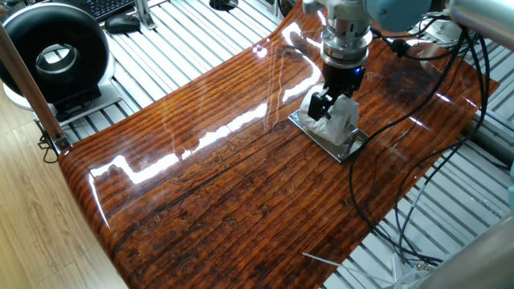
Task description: Put the toilet paper on its holder
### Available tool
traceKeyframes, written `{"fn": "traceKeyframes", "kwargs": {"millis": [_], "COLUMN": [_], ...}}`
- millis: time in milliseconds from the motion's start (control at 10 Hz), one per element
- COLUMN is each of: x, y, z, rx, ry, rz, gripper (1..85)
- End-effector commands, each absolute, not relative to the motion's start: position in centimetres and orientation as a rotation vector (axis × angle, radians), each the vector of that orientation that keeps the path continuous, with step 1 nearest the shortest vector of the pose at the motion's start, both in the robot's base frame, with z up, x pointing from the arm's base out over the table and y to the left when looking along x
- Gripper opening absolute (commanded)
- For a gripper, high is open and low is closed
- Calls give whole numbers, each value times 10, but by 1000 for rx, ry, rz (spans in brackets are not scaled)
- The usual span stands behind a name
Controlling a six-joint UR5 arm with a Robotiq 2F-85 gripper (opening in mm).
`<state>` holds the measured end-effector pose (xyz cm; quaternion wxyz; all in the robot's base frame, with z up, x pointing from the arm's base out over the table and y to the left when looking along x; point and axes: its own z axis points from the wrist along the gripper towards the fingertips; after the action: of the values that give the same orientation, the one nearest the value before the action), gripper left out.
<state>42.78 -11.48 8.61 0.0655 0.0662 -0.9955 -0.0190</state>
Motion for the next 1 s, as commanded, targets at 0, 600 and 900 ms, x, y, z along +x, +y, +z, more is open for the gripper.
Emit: {"fn": "traceKeyframes", "kwargs": {"millis": [0,600,900], "x": [434,442,468], "y": [-111,-104,-76], "z": [96,110,110], "rx": [178,101,-7], "ry": [-3021,-3022,-3052], "rz": [-37,6,-11], "gripper": [737,703,623]}}
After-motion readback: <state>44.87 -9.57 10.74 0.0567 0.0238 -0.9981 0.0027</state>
